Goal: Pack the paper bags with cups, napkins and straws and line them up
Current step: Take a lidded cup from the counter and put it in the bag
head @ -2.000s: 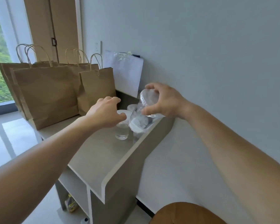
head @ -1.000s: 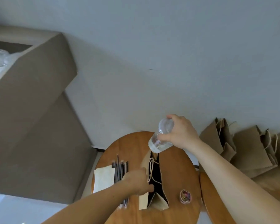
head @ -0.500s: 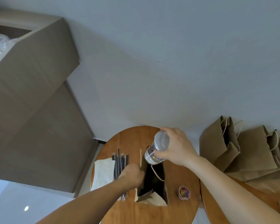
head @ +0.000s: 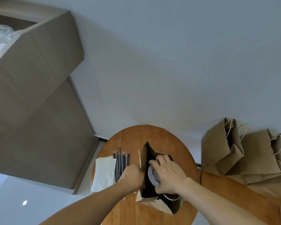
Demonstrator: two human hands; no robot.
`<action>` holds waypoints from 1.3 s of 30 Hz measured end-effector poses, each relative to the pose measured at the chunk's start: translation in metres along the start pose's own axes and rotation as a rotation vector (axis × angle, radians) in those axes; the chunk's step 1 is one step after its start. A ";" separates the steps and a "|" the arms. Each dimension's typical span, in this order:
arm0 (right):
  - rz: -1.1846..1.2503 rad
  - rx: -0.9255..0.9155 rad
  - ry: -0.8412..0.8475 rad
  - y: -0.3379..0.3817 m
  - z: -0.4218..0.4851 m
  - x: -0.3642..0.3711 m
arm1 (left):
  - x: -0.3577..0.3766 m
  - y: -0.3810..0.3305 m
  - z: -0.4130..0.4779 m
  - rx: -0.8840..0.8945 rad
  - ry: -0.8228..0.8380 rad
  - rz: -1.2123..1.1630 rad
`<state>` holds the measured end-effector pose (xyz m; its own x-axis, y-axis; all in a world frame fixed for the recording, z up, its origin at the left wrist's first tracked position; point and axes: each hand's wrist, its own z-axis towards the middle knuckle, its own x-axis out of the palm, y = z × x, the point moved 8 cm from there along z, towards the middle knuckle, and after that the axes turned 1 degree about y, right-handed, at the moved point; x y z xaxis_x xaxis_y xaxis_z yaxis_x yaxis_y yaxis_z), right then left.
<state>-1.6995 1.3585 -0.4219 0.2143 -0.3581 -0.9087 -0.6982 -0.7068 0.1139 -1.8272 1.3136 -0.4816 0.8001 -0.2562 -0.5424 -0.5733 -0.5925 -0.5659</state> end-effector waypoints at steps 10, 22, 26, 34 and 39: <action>0.124 0.238 0.199 -0.010 0.052 0.116 | 0.000 0.018 -0.011 -0.091 -0.049 -0.045; 0.167 0.277 0.205 -0.018 0.053 0.137 | 0.006 0.009 -0.019 -0.075 0.014 -0.079; 0.179 0.289 0.218 -0.014 0.041 0.106 | 0.004 -0.005 -0.022 0.007 0.095 -0.021; 0.140 0.208 -0.053 0.000 -0.013 -0.064 | -0.026 -0.018 -0.024 0.245 0.360 0.187; 0.496 0.245 -0.555 0.017 -0.021 -0.144 | -0.080 0.005 -0.008 0.239 0.148 0.194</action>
<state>-1.7281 1.3852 -0.2810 -0.4897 -0.1936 -0.8501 -0.7680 -0.3659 0.5257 -1.8929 1.3255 -0.4360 0.6793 -0.4650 -0.5677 -0.7282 -0.3311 -0.6001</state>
